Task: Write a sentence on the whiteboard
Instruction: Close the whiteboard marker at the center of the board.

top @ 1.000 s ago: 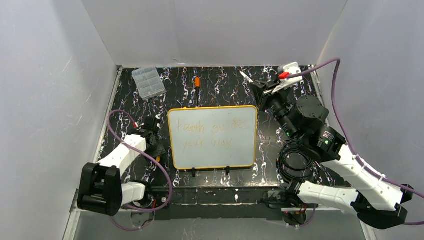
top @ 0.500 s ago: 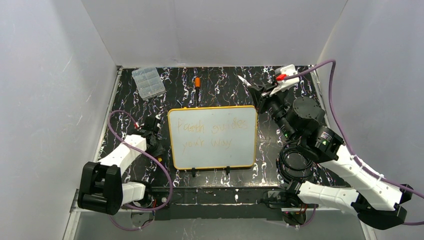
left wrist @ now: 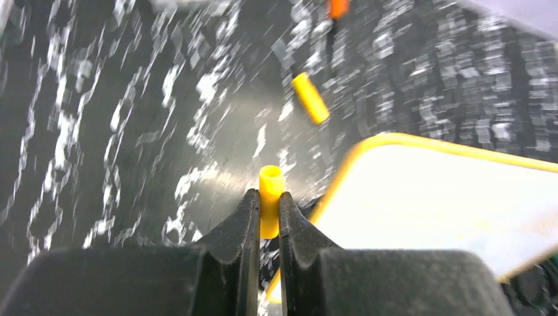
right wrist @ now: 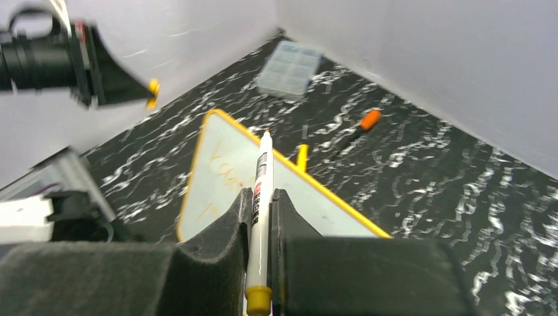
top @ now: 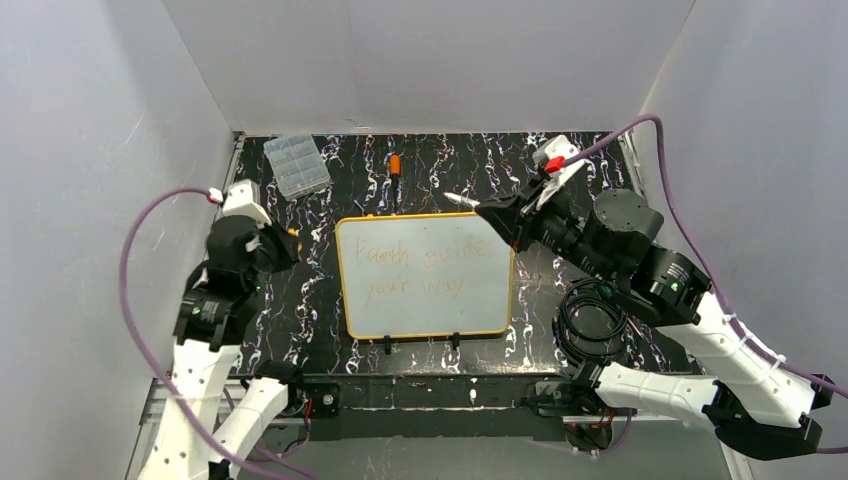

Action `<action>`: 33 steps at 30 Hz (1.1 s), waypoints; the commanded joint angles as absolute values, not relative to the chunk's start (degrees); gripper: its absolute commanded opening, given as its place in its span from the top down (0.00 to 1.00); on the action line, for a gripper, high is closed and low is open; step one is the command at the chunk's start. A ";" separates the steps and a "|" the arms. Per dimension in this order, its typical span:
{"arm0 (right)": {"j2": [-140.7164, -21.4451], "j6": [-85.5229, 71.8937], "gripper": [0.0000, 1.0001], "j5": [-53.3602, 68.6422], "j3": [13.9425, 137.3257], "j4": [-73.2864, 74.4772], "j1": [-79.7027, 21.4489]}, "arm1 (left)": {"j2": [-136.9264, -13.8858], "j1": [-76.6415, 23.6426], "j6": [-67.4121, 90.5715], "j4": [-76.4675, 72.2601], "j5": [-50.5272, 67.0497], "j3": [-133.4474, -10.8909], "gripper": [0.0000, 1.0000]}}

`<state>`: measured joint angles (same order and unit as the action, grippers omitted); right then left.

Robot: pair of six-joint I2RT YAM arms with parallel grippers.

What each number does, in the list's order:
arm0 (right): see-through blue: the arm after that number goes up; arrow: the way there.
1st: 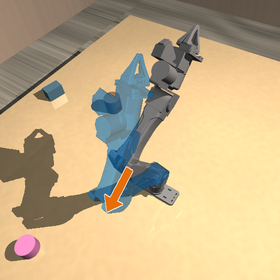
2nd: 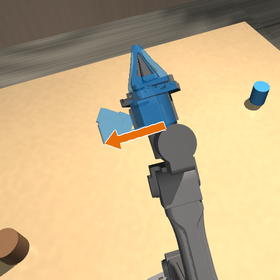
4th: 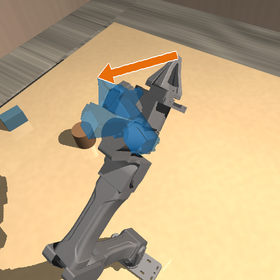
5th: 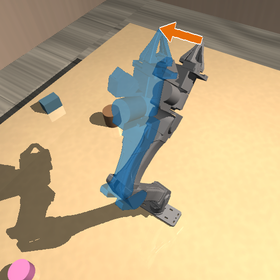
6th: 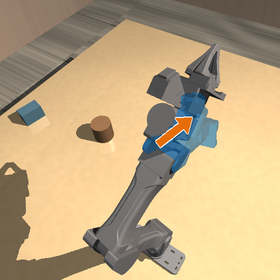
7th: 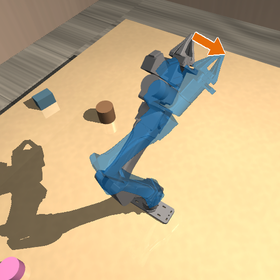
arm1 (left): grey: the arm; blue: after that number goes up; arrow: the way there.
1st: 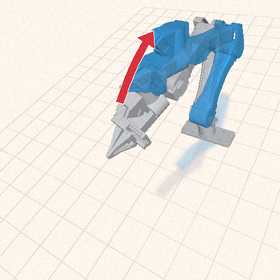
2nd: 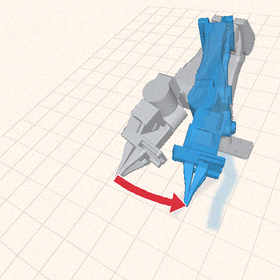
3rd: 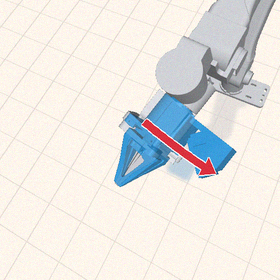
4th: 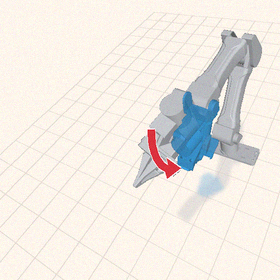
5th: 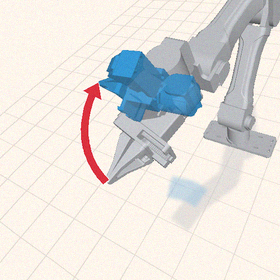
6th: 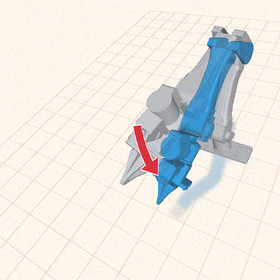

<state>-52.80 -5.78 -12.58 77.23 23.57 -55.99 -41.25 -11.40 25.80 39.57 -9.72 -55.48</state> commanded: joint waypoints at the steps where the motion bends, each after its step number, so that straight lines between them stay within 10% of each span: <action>1: -52.96 -9.03 0.99 1.65 80.07 28.17 -56.07 | -42.26 -11.35 10.65 39.51 6.65 -65.56 1.00; 10: -55.00 -17.13 0.99 16.05 78.26 27.93 -56.06 | -44.14 -20.10 4.22 38.42 45.95 -67.65 1.00; 33: -62.13 -23.47 0.99 28.45 79.72 36.92 -56.07 | -43.29 -37.88 -2.31 34.45 49.56 -56.12 1.00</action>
<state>-62.04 -23.94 27.24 78.24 36.32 -55.99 -44.45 -37.58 -1.32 35.16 47.37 -56.42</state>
